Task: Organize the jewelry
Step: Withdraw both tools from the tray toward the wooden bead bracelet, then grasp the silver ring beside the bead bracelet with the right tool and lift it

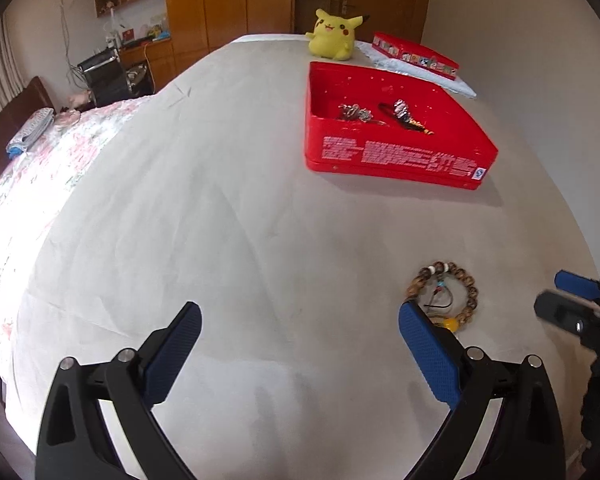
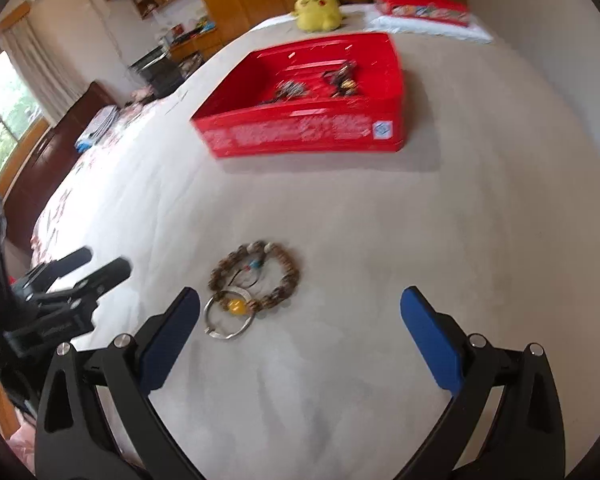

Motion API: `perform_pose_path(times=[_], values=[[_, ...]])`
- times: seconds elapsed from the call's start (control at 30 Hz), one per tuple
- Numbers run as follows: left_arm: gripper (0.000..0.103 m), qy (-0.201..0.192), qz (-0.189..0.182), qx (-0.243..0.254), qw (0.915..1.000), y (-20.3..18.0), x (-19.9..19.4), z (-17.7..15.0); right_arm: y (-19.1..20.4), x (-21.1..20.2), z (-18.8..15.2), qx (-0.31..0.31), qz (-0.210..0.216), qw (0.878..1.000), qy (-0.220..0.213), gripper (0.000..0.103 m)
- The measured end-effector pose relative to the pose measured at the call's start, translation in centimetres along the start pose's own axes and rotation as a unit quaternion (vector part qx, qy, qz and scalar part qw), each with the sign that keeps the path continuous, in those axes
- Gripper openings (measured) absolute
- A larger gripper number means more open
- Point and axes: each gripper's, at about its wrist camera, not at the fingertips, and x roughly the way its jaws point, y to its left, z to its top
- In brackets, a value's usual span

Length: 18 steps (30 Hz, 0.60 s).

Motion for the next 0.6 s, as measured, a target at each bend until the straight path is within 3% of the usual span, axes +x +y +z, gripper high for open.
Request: perform_pose_path(times=[0.3,0.33,0.37,0.4,0.43,0.6], values=[[0.099,0.017,-0.008,-0.002,0.9998,0.5,0.8,-1.0,1.8,2.0,-0.5,0.004,0.027,0.999,0.031,0.097],[0.099,0.018,-0.008,-0.001,0.9998,0.6,0.9,-1.2,2.1,2.1,-0.6,-0.001,0.026,0.999,0.033,0.095],[0.099,0.020,-0.008,0.000,0.9998,0.6,1.0,-1.4,2.5,2.3,-0.7,-0.007,0.024,0.999,0.037,0.085],[0.099,0.022,-0.009,0.000,0.9997,0.7,1.0,-1.6,2.7,2.5,-0.9,-0.007,0.026,0.999,0.044,0.070],[0.099,0.024,-0.010,-0.001,0.9997,0.8,1.1,-1.6,2.7,2.7,-1.0,-0.004,0.030,0.998,0.050,0.065],[0.099,0.012,-0.004,-0.007,0.9999,1.7,0.5,-2.1,3.0,3.9,-1.7,0.006,0.043,0.996,0.081,0.064]])
